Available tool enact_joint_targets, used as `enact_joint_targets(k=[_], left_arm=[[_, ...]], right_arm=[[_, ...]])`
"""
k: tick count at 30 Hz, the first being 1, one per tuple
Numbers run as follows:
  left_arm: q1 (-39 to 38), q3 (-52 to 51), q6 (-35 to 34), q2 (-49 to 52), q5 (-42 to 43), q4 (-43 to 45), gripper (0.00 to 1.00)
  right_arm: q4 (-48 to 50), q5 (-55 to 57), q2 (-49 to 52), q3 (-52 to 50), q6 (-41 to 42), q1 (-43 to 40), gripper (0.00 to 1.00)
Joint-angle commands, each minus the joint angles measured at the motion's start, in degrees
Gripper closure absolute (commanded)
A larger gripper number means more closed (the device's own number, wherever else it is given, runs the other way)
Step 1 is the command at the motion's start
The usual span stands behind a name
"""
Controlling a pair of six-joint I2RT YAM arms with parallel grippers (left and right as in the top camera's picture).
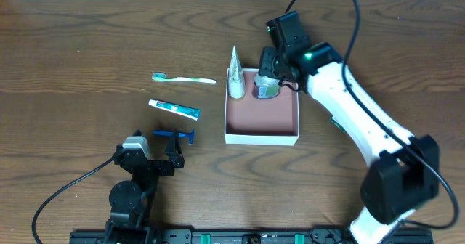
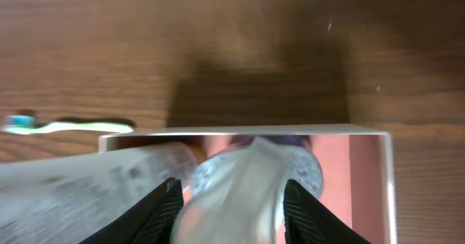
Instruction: Pack container
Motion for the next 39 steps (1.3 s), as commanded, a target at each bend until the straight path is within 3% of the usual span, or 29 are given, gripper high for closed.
enact_joint_targets(k=[1,5,10,14,28,39], left_arm=[[-0.1,-1.0,0.7,0.0,-1.5,-2.1,0.02],[-0.1,-1.0,0.7,0.0,-1.5,-2.1,0.02],[-0.1,-1.0,0.7,0.0,-1.5,-2.1,0.02],[-0.1,-1.0,0.7,0.0,-1.5,-2.1,0.02],[-0.1,-1.0,0.7,0.0,-1.5,-2.1,0.02],[-0.1,-1.0,0.7,0.0,-1.5,-2.1,0.02]], right_arm=[[0.2,0.2,1.6,0.1,1.0,-0.3,0.55],[0.6,0.2,1.7,0.1,1.0,-0.3,0.58],[0.5,0.2,1.7,0.1,0.5,-0.3,0.75],[0.4,-0.3,1.7,0.1,-0.7,-0.2,0.83],[3.4,-7.5,1.7,0.1,-16.0,0.0,0.87],[7.8,-7.6,1.7,0.1,-28.7,0.7,0.82]])
